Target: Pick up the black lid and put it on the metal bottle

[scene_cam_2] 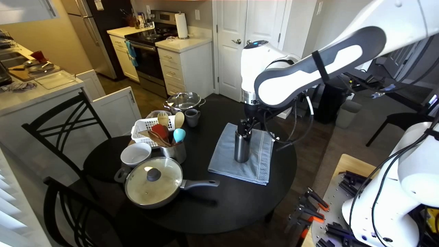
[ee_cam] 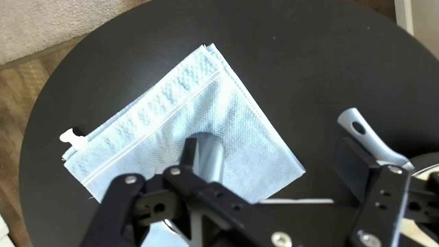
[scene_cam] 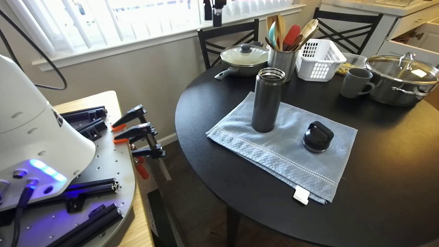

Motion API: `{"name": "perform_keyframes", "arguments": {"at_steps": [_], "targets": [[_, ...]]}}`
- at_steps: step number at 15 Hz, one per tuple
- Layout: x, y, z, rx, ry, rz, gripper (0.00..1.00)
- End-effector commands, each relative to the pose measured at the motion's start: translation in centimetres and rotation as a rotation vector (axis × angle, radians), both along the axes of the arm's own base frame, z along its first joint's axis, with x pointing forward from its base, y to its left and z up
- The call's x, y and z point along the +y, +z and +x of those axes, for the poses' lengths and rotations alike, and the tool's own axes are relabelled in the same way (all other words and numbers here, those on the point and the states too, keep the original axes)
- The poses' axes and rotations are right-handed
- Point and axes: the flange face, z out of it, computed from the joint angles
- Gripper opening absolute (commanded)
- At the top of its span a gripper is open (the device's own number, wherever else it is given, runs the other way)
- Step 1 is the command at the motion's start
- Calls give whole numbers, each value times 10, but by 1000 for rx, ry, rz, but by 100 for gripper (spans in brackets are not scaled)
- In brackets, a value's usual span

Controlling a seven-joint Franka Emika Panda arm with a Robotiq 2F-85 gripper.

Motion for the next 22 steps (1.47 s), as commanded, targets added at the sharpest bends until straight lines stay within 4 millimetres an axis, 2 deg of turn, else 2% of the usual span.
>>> {"name": "perform_keyframes", "arguments": {"at_steps": [1,5,9,11,14,17,19,20,22], "targets": [[-46,-26,38,-16,-204,11,100],[-107,-37,66,-43,-419,19,100],[-188,-30,84,-84,-622,19,100],[-224,-37,86,-112,-722,11,100],[-266,-80,87,-152,-877,-3,100],[-280,-116,94,-187,-1034,-2,100],[-279,-130,101,-203,-1139,4,100],[-280,-122,90,-177,-1045,-4,100],[-278,-132,93,-169,-1050,-11,100]]}}
